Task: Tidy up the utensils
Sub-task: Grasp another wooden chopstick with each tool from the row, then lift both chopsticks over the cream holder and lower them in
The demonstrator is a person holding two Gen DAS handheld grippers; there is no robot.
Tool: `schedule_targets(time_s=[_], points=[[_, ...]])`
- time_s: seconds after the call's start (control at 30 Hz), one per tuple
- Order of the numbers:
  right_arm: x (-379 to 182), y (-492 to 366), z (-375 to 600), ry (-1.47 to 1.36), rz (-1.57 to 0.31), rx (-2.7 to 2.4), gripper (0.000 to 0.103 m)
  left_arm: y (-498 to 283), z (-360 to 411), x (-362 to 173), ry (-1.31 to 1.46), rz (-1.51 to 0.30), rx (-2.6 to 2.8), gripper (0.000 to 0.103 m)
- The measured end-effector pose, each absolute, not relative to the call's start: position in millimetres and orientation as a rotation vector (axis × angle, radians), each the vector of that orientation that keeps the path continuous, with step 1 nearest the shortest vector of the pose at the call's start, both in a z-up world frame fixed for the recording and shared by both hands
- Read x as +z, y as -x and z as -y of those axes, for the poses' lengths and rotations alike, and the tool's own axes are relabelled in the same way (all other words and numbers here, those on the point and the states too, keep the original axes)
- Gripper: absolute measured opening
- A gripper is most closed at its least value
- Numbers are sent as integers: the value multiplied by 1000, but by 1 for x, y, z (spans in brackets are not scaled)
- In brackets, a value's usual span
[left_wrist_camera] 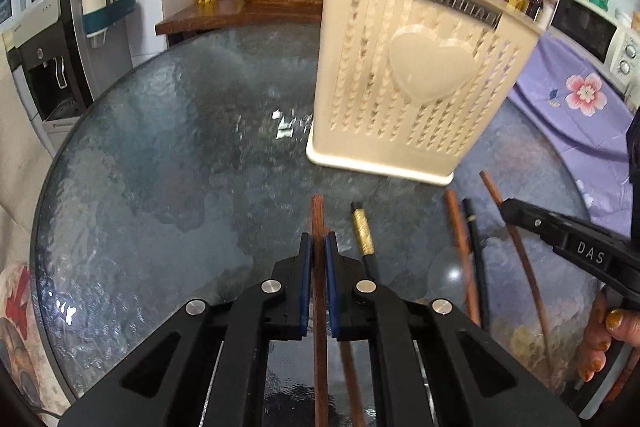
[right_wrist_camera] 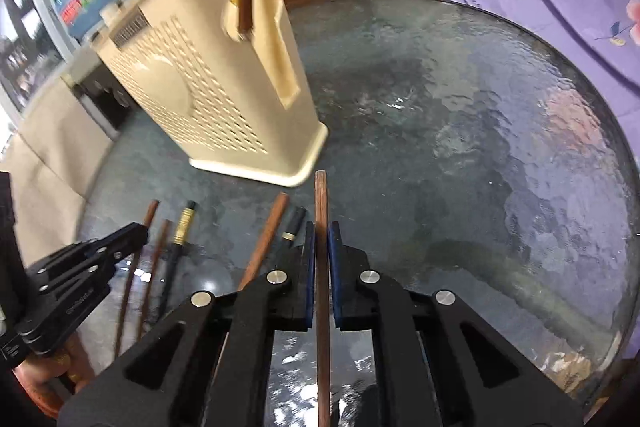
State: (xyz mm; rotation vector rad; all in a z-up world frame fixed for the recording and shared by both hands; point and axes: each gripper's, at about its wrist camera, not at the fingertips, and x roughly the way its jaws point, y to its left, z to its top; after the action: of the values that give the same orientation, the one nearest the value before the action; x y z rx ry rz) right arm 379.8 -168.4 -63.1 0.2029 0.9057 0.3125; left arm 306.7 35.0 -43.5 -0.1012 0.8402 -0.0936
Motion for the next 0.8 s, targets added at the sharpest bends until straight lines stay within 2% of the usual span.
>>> schedule_targets(time_s=[0.5,0.8], points=[[22,-322,206,-304,-625,516,7,-263,-42,48,143,-601,-197,7],[58,-284,206,-240,-535,582,7,-240,-39,61,144,-554,-227,6]])
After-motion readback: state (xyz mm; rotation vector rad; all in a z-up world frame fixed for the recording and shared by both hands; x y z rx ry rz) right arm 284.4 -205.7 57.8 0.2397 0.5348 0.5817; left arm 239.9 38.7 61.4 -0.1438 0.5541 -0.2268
